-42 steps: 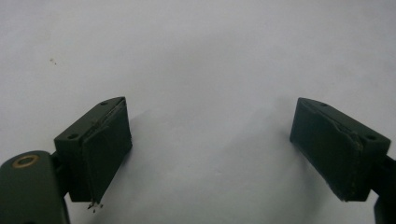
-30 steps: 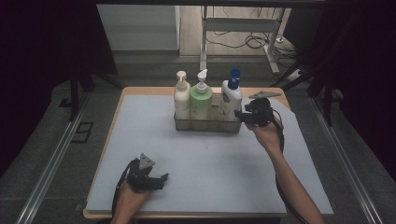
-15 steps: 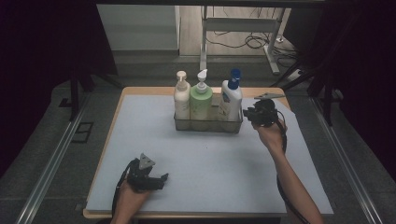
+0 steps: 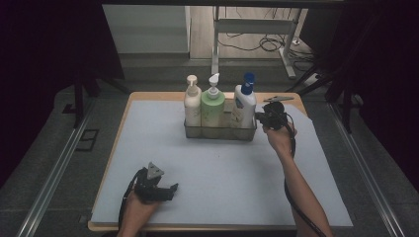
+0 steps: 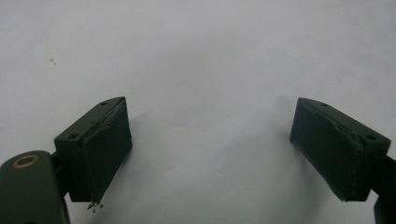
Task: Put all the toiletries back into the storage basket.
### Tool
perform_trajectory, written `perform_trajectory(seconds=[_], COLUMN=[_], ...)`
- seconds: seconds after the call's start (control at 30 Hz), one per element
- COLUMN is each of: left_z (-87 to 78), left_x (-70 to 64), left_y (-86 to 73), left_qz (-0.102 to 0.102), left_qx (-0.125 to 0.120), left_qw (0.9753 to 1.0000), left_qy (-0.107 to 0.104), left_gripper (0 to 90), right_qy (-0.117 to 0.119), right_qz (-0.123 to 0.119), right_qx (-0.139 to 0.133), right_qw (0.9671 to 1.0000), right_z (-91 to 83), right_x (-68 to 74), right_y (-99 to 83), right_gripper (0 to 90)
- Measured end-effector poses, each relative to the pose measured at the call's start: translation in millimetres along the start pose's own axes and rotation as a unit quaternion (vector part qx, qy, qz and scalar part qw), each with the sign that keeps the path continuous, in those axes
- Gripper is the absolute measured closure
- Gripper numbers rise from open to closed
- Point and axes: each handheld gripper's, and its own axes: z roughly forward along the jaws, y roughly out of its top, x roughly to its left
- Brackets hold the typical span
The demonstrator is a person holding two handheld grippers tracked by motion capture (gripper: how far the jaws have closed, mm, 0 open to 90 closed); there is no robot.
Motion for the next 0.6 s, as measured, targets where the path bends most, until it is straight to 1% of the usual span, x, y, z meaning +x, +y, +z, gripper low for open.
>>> perform_trajectory(seconds=[0.1,0.2,0.3,0.37,0.43,0.6], left_z=[0.0,0.0,0.0,0.0,0.0,0.0], left_x=[0.0,0.0,0.0,0.0,0.1,0.1], left_y=[0.0,0.0,0.0,0.0,0.0,0.1], left_qz=[0.0,0.0,0.0,0.0,0.0,0.0], left_qx=[0.0,0.0,0.0,0.0,0.0,0.0], left_qw=[1.0,1.0,1.0,1.0,1.0,1.0], left_qy=[0.0,0.0,0.0,0.0,0.0,0.0], left_gripper=[12.1,12.1,12.1,12.1,12.1,12.1], right_qy=[0.0,0.004,0.013,0.02,0.017,0.023], right_qz=[0.007,0.02,0.025,0.026,0.021,0.028], right_qx=[0.005,0.005,0.003,0.006,0.008,0.012], right_qw=[1.0,0.9998,0.9996,0.9994,0.9996,0.9993], right_z=[8.1,15.3,20.9,23.3,25.2,26.7], right_x=[-1.1,-2.6,-3.6,-2.4,0.0,0.7], right_y=[-0.8,-2.1,-3.4,-3.8,-4.3,-6.1], right_gripper=[89.3,89.0,88.7,89.1,89.2,89.1])
